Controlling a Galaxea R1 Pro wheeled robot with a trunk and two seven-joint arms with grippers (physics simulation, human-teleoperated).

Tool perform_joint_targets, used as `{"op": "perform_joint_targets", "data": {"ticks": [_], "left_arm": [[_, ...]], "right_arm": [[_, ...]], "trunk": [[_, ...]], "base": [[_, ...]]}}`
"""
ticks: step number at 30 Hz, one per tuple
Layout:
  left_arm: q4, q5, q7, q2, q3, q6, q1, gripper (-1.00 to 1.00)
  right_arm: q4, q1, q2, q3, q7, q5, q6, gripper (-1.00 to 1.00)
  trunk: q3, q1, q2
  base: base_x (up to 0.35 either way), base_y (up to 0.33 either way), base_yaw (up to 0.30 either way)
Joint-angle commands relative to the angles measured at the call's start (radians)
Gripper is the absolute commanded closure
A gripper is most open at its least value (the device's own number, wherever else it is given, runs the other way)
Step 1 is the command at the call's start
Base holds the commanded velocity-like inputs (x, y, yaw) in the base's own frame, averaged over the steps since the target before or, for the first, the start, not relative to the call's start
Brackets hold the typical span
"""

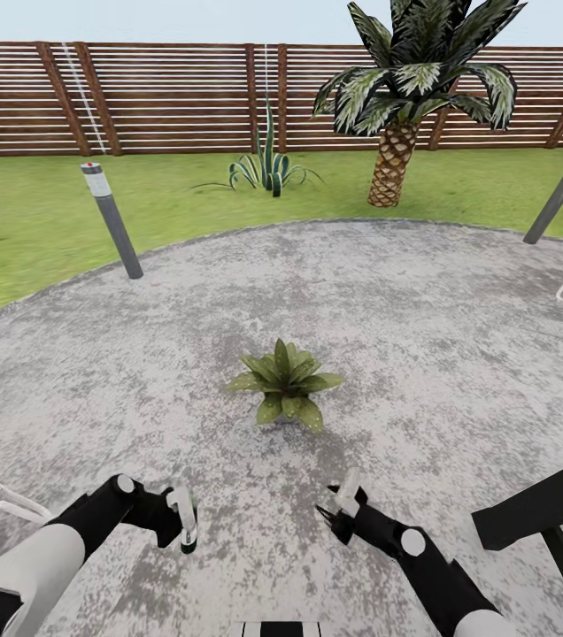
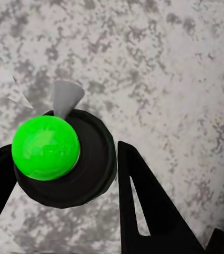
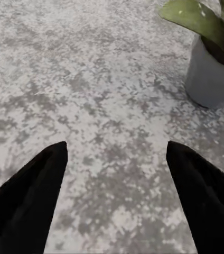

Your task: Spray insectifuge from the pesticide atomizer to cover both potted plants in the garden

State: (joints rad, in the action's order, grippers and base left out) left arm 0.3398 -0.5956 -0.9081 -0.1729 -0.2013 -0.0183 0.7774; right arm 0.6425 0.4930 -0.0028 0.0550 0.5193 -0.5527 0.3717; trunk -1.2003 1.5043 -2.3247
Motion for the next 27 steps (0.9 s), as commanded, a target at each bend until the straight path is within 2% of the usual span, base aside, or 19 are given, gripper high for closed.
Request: {"op": "perform_joint_targets", "data": {"ticks": [1,2,4,5,8,12,13,14,17,27], "left_arm": [[0.004,-0.017,-0.005,0.005,-0.015,-0.002,0.000,1.00],[0.005,-0.024,-0.005,0.014,-0.035,-0.003,0.000,1.00],[0.007,-0.028,-0.004,0.031,-0.087,-0.004,0.000,1.00],[0.009,-0.030,-0.003,0.056,-0.114,-0.007,0.000,1.00],[0.011,-0.031,0.002,0.098,-0.124,-0.026,0.000,1.00],[0.010,-0.032,0.005,0.127,-0.124,-0.073,0.000,1.00],[0.010,-0.032,0.005,0.132,-0.124,-0.076,0.000,1.00],[0.011,-0.032,0.006,0.140,-0.125,-0.079,0.000,1.00],[0.018,-0.032,0.006,0.145,-0.124,-0.085,0.000,1.00],[0.017,-0.028,0.008,0.147,-0.121,-0.164,0.000,1.00]], "right_arm": [[0.001,0.006,0.011,0.000,0.021,-0.024,0.006,1.00],[0.002,0.010,0.027,0.000,0.072,-0.045,0.006,1.00],[0.002,0.014,0.041,0.000,0.115,-0.070,0.007,1.00],[0.002,0.014,0.059,0.001,0.125,-0.077,0.007,1.00],[0.001,0.015,0.100,0.002,0.129,-0.080,0.006,1.00],[0.001,0.015,0.122,0.004,0.129,-0.081,0.006,1.00],[0.001,0.015,0.127,0.012,0.130,-0.081,0.006,1.00],[0.002,0.015,0.131,0.048,0.130,-0.080,0.006,1.00],[0.002,0.015,0.134,0.081,0.130,-0.079,0.006,1.00],[0.002,0.015,0.135,0.085,0.130,-0.079,0.006,1.00]], "trunk": [[-0.001,0.000,0.000],[-0.001,0.000,0.000],[-0.001,0.000,0.000],[-0.001,0.000,0.000],[-0.001,0.000,0.000],[-0.001,0.000,0.000],[-0.001,0.000,0.000],[-0.001,0.000,0.000],[-0.001,0.000,0.000],[-0.001,0.000,0.000]], "base": [[0.000,0.000,0.000],[0.000,0.000,0.000],[0.000,0.000,0.000],[0.000,0.000,0.000],[0.000,0.000,0.000],[0.000,0.000,0.000],[0.000,0.000,0.000],[0.000,0.000,0.000],[0.000,0.000,0.000],[0.000,0.000,0.000]]}}
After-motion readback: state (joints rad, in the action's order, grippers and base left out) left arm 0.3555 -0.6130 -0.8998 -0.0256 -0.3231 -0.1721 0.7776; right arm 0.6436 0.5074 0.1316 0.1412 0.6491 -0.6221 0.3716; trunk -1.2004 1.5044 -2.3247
